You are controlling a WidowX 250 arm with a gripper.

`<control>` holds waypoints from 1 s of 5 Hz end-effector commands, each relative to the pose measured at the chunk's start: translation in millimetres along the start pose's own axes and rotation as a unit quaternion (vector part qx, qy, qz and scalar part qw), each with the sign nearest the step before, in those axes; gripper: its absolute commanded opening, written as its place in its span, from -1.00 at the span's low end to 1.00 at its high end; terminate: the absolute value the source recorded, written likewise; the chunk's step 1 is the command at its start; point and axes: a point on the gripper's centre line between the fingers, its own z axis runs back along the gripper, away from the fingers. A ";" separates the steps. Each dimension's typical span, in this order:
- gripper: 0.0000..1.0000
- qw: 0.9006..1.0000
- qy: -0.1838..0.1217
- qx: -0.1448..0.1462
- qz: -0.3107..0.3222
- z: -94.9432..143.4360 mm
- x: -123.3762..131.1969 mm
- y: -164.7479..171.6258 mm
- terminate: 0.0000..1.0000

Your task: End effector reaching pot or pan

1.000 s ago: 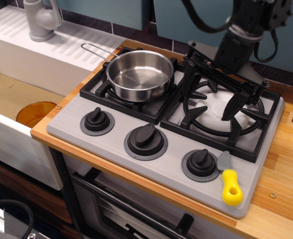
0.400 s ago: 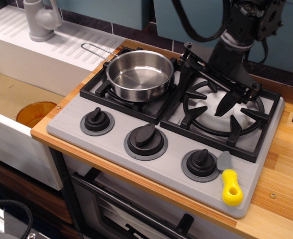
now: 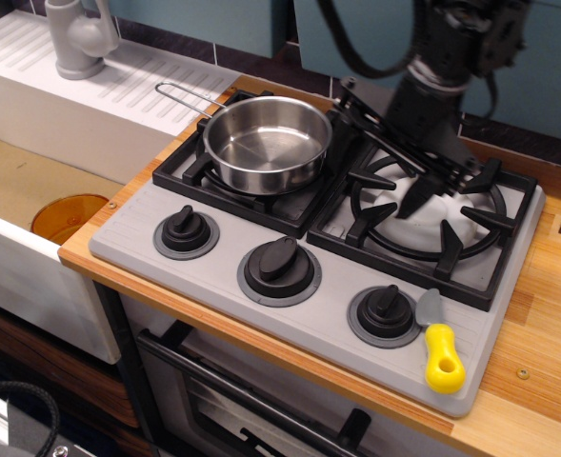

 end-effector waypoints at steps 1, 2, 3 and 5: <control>1.00 0.999 -0.039 0.002 -0.013 16.1 10.5 39.4 -1.00; 1.00 0.999 -0.040 0.001 -0.018 11.9 12.2 48.8 -1.00; 1.00 0.999 -0.041 -0.005 -0.019 -0.2 14.5 46.3 -1.00; 1.00 0.999 -0.022 -0.043 -0.025 -18.0 17.6 30.4 1.00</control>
